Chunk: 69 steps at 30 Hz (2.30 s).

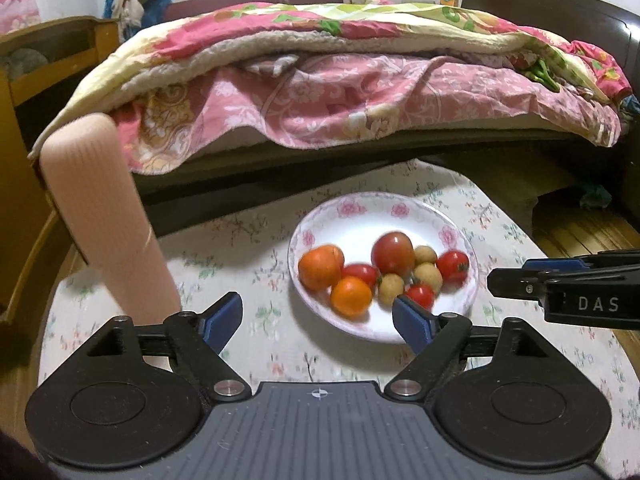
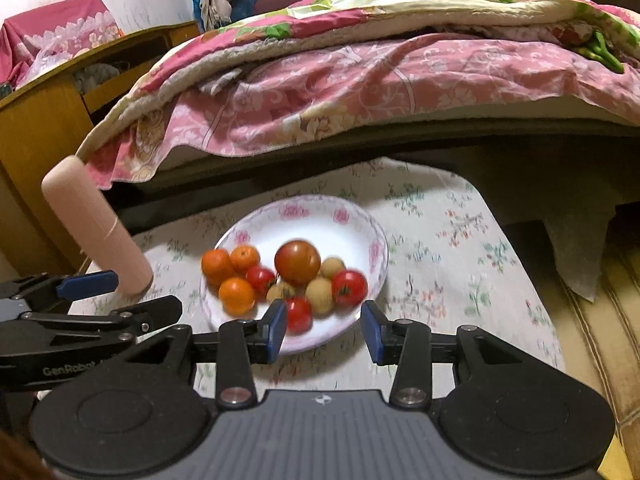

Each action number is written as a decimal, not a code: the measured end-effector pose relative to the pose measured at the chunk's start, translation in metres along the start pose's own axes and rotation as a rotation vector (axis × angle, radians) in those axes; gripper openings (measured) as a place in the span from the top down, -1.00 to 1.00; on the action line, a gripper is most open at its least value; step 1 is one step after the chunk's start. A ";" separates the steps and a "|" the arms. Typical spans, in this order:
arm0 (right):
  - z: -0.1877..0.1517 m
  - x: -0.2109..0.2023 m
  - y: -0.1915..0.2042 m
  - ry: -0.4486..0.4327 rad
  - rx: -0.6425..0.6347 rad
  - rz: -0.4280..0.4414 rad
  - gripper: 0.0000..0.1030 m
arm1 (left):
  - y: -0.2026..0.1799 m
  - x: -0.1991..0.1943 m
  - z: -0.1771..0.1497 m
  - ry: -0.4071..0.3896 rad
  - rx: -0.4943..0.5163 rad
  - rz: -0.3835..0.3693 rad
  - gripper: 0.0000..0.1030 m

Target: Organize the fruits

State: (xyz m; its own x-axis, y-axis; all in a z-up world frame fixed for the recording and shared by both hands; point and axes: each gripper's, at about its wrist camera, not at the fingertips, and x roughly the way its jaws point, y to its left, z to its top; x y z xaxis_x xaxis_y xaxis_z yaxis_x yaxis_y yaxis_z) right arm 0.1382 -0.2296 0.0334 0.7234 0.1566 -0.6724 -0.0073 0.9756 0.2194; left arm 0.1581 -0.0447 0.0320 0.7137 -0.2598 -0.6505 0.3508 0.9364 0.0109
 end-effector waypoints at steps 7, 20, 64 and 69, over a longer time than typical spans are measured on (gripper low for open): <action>-0.030 -0.030 0.015 0.013 0.015 -0.001 0.15 | -0.006 -0.027 -0.022 -0.012 -0.012 0.003 -0.93; -0.079 -0.077 0.029 -0.001 0.045 -0.010 0.12 | -0.022 -0.067 -0.053 -0.020 -0.010 0.032 -1.00; -0.145 -0.128 0.051 0.035 0.056 -0.026 0.11 | -0.031 -0.118 -0.114 0.081 -0.076 0.045 -1.00; -0.151 -0.129 0.053 0.046 0.048 -0.032 0.11 | -0.031 -0.118 -0.120 0.096 -0.081 0.044 -1.00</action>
State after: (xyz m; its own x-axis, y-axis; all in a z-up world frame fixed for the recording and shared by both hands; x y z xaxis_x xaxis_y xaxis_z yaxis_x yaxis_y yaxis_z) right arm -0.0600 -0.1751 0.0253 0.6899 0.1339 -0.7114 0.0494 0.9718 0.2307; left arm -0.0102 -0.0141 0.0172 0.6647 -0.1985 -0.7202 0.2681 0.9632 -0.0179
